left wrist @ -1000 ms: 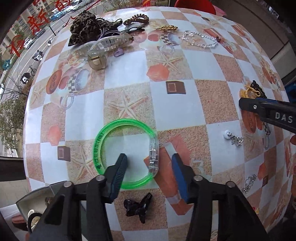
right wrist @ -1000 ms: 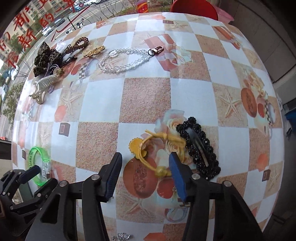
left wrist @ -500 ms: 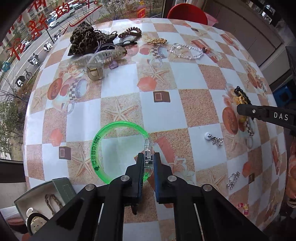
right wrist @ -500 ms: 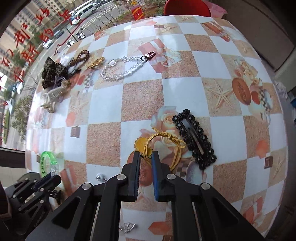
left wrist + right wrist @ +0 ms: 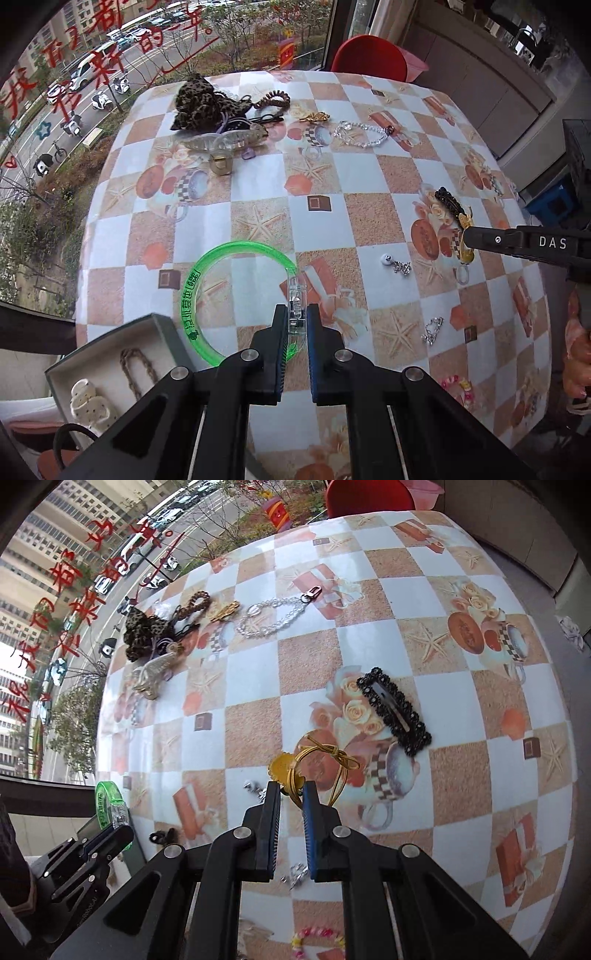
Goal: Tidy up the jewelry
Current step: 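Carry the green bangle and yellow hair tie with both tools over the tray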
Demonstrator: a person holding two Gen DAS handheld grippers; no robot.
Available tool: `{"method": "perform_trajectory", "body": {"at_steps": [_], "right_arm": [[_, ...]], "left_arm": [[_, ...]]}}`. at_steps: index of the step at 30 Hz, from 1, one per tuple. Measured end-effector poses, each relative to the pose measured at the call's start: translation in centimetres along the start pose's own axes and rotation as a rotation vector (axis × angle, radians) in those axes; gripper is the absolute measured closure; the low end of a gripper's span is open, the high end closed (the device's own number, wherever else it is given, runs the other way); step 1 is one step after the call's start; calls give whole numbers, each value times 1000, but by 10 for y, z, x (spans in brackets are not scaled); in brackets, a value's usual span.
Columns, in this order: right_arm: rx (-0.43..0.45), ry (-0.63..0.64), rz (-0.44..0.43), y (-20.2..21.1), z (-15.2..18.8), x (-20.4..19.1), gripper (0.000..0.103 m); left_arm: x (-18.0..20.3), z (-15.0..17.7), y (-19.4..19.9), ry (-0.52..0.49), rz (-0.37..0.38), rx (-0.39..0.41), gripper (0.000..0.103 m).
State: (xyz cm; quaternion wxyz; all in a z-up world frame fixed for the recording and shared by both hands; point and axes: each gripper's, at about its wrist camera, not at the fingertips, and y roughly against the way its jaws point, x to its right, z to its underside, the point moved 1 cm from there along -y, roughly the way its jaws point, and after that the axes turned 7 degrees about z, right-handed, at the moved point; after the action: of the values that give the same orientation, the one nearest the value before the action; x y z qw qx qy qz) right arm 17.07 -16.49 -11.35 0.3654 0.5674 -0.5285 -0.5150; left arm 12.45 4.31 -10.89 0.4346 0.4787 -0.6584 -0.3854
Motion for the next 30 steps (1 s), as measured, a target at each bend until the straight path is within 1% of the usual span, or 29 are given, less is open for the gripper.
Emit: {"method": "perform_trajectory", "body": {"at_steps": [8,14,19,24,30], "right_arm": [[-5,36,-36,20,24,-30,90],[-20,92,-69,33,43,-62,90],[-45,161,-103,35,61,-102,90],[-78,243,-132,31,79,-144,90],[-124,349,-169,19,102,-197,90]], "left_arm": [[-19,27,37,49,-11,34,90],[-40,56,62,97,-21,48,90],[-61,82,75,147,-33,46,90],[-87,113,87,227,-49,44,90],[-114,145,89,309,-77,28,90]]}}
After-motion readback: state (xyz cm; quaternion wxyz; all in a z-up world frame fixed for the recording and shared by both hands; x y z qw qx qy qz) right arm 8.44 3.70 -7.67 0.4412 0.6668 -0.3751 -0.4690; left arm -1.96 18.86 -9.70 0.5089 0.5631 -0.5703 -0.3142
